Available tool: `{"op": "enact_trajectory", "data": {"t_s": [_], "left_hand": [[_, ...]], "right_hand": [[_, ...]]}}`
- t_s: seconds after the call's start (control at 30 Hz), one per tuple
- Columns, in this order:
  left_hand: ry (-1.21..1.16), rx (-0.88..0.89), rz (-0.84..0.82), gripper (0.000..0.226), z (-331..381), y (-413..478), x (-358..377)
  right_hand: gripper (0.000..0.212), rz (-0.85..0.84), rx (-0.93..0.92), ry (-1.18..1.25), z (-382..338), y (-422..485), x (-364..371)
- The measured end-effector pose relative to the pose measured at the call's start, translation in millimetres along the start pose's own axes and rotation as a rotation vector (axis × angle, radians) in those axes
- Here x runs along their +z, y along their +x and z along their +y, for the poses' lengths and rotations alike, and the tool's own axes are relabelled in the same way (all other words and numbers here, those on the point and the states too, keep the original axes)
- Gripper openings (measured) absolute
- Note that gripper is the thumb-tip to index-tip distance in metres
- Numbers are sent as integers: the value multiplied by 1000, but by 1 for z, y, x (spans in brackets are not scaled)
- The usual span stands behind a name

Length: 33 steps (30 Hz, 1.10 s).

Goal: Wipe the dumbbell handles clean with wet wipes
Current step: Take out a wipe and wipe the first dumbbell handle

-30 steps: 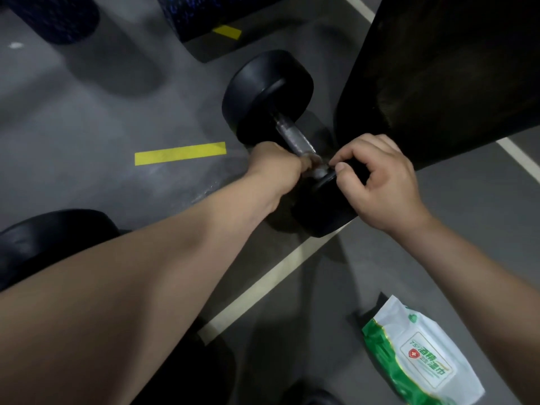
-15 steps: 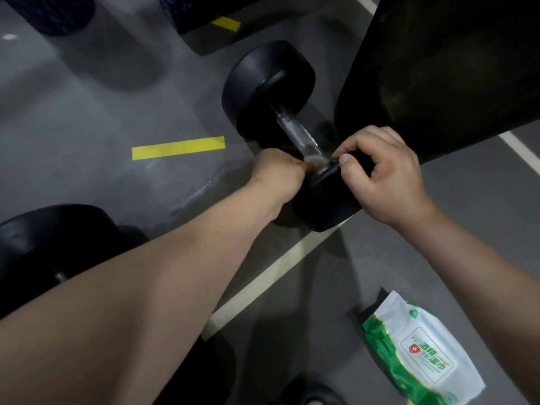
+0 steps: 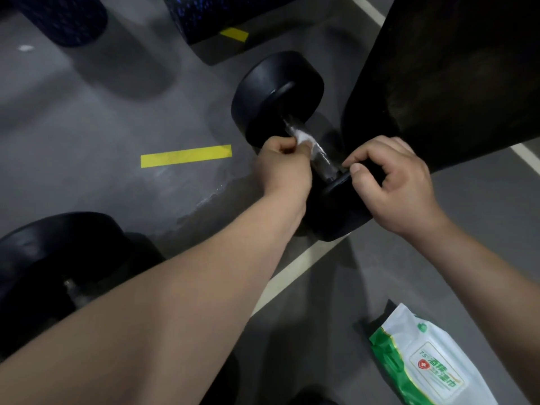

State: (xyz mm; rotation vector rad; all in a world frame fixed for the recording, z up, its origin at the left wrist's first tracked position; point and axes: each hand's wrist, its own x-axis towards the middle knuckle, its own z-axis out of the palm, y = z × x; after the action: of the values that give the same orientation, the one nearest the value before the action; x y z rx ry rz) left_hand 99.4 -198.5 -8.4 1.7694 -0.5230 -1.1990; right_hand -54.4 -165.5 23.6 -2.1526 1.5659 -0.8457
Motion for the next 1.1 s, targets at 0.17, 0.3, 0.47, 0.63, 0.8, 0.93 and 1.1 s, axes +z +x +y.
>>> {"op": "enact_trajectory", "data": {"t_s": [0.17,0.3,0.47,0.63,0.8,0.93,1.1], "left_hand": [[49,113,94,16,11,16,-3],[19,8,93,18,6,10,5],[-87,-236,-62,18,8,10,5],[-158,-322,-176,19,22,8,1],[-343,-362,-196,5,23,5,3],[-436,-356,-139,12,20,0,6],[-471,-345,-15,28,12,1,4]], "right_hand": [[16,-12,19,16,0,1,-2],[16,-23,22,27,2,1,-2],[16,-31,37,40,3,3,-5],[16,-48,41,51,2,3,-5],[15,-64,60,69,3,4,-6],[14,-71,81,112,2,6,-8],[11,-22,10,20,-17,-3,-1]]}}
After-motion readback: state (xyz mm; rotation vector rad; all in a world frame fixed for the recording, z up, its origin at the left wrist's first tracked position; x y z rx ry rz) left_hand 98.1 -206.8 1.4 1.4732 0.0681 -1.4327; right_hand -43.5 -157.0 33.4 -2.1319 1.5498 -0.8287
